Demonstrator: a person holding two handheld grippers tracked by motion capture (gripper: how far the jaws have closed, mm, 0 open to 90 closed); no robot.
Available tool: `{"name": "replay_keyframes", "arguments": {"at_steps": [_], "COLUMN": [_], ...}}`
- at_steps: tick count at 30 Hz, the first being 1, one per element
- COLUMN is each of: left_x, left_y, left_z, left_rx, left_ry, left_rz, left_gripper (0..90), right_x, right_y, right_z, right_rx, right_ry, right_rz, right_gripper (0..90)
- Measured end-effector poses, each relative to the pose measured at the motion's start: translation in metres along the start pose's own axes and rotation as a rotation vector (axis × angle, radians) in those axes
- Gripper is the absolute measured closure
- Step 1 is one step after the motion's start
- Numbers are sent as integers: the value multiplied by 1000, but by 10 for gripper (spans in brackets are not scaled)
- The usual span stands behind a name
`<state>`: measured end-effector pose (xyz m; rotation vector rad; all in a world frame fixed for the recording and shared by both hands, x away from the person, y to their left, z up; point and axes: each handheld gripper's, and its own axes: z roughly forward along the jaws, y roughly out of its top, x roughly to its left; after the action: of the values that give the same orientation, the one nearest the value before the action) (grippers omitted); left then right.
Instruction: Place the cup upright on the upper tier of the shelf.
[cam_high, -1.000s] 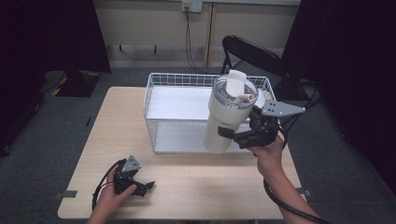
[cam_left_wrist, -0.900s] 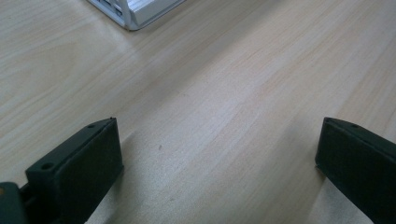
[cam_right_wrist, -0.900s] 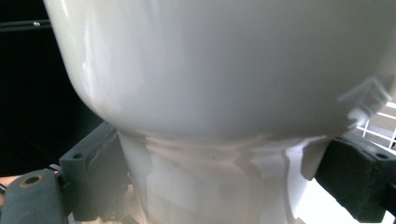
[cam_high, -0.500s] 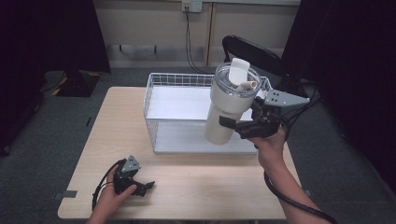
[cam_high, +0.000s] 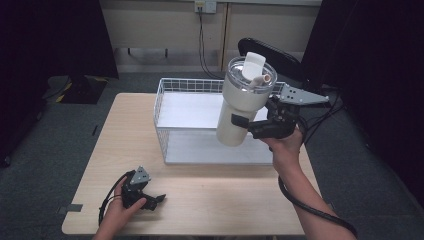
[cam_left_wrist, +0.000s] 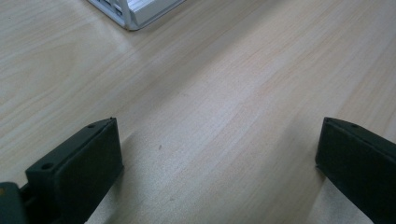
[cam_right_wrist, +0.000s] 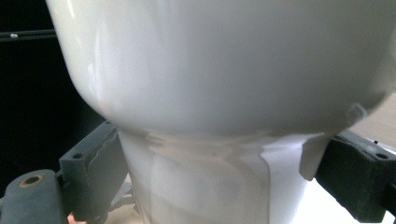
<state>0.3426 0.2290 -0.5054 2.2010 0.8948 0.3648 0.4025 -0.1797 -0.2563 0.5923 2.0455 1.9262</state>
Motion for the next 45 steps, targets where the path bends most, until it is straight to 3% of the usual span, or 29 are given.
{"name": "replay_keyframes", "arguments": {"at_steps": [20, 31, 45], "left_x": [0, 0, 0], "left_y": [0, 0, 0], "left_z": [0, 0, 0], "left_rx": [1, 0, 0], "left_ry": [1, 1, 1], "left_rz": [0, 0, 0], "left_gripper": [0, 0, 0], "right_x": [-21, -27, -35], "right_y": [13, 14, 15], "right_z": [15, 25, 33], "right_rx": [-19, 6, -6], "right_ry": [-82, -125, -156], "right_rz": [-4, -49, -53], "right_gripper": [103, 103, 103]}}
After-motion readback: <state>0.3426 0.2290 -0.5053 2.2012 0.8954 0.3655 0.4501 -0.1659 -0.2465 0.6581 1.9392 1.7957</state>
